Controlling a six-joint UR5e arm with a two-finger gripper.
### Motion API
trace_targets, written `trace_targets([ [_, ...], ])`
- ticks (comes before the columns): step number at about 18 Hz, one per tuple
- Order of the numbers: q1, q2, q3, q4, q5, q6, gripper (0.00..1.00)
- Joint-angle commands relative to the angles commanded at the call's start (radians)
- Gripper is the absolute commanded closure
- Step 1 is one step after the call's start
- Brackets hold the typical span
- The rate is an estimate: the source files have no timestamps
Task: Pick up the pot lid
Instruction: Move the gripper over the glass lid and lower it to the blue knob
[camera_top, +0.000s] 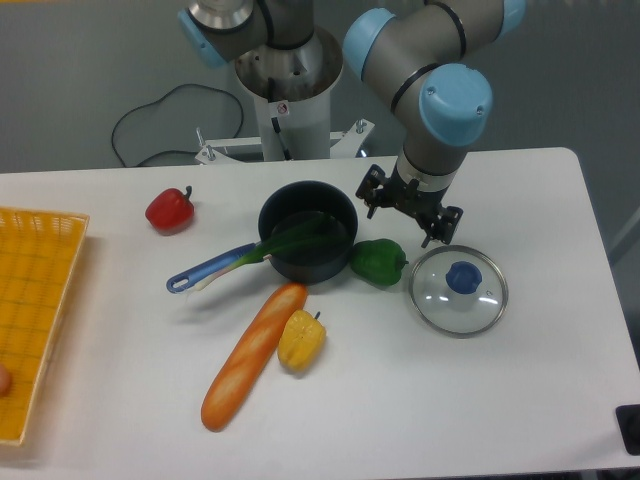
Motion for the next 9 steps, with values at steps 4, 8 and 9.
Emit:
trace_targets([
  [4, -0.002, -0.024, 0.002, 0.031, 0.003, -0.112, 0.00],
  [8, -0.006, -0.041, 0.003, 0.063, 0.003, -0.106, 0.00],
  [9, -0.006, -0.052, 0.008, 0.063, 0.005, -0.105, 0.00],
])
